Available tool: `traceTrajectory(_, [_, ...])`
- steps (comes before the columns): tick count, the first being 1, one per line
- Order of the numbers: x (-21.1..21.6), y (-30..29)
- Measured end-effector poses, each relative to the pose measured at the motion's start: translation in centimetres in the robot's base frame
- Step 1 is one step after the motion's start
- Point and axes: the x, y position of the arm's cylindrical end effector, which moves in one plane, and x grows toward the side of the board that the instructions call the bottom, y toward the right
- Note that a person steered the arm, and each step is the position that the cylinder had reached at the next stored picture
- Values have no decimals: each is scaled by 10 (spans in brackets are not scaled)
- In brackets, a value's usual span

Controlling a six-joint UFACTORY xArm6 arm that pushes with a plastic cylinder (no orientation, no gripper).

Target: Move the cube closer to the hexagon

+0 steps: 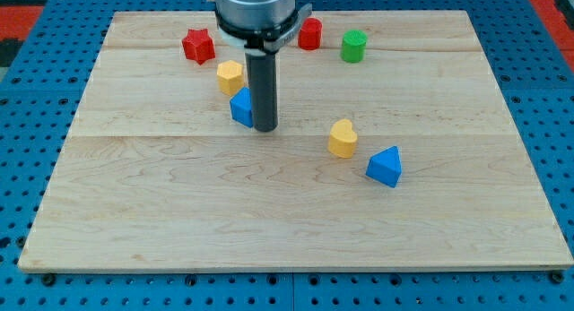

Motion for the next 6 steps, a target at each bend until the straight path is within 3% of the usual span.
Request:
traceTrajectory(1, [23,-44])
traceTrajectory(2, [8,-54])
traceTrajectory(3, [-16,-45])
traceTrajectory(5, [-22,-16])
traceTrajectory(6, [30,-5])
